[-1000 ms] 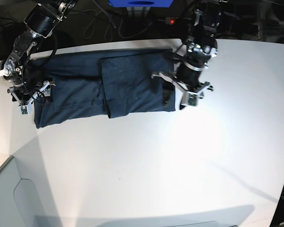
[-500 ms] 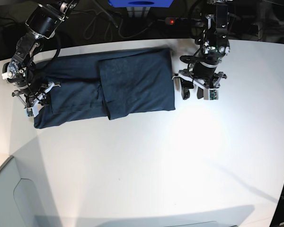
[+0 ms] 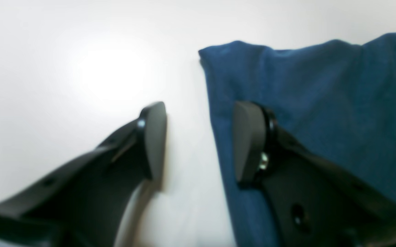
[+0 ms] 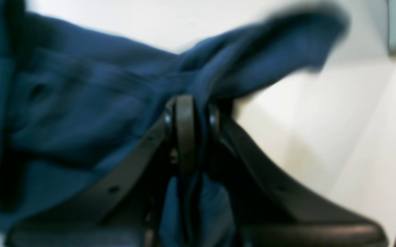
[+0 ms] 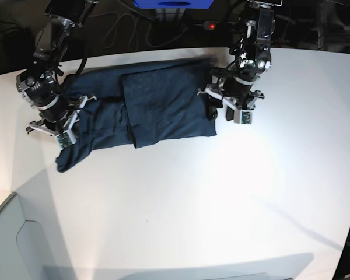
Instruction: Fold the T-shirt properly
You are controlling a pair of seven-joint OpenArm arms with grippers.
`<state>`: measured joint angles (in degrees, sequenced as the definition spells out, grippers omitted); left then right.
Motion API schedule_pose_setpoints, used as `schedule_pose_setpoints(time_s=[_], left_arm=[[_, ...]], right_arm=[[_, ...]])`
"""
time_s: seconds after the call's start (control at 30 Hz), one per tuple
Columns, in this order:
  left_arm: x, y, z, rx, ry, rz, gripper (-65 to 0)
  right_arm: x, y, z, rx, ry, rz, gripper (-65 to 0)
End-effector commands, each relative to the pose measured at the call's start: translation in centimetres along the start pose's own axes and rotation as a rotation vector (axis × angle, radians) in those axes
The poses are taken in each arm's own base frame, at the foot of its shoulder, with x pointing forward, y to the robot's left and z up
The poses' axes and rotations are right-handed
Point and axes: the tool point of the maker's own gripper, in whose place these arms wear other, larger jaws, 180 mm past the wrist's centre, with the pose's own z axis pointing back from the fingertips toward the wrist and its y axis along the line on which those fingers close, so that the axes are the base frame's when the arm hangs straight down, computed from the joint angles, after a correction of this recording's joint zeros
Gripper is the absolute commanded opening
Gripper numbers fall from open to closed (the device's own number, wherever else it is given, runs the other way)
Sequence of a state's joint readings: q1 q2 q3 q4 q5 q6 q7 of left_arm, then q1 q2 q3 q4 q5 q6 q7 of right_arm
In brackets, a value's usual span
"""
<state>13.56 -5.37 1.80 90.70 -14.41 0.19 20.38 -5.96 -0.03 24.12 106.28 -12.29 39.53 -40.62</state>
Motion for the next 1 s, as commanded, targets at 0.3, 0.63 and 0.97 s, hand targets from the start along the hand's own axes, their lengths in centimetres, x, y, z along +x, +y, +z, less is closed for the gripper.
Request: schedule_pose_setpoints(time_s=[0.3, 0.63, 0.97], left_arm=[[1.3, -0.3, -0.3, -0.009, -0.031, -0.004, -34.7], [0.9, -0.1, -0.2, -0.003, -0.023, -0.009, -34.7], [0.9, 0.0, -0.1, -0.002, -0.022, -0.012, -34.7]], right_arm=[[6.8, 10.5, 1.1, 0.241, -0.193, 0.169, -65.0], [10.6, 20.4, -0.3, 0.512, -0.304, 0.188, -65.0], [10.4, 26.4, 0.0, 0.674, -0.334, 0.203, -65.0]])
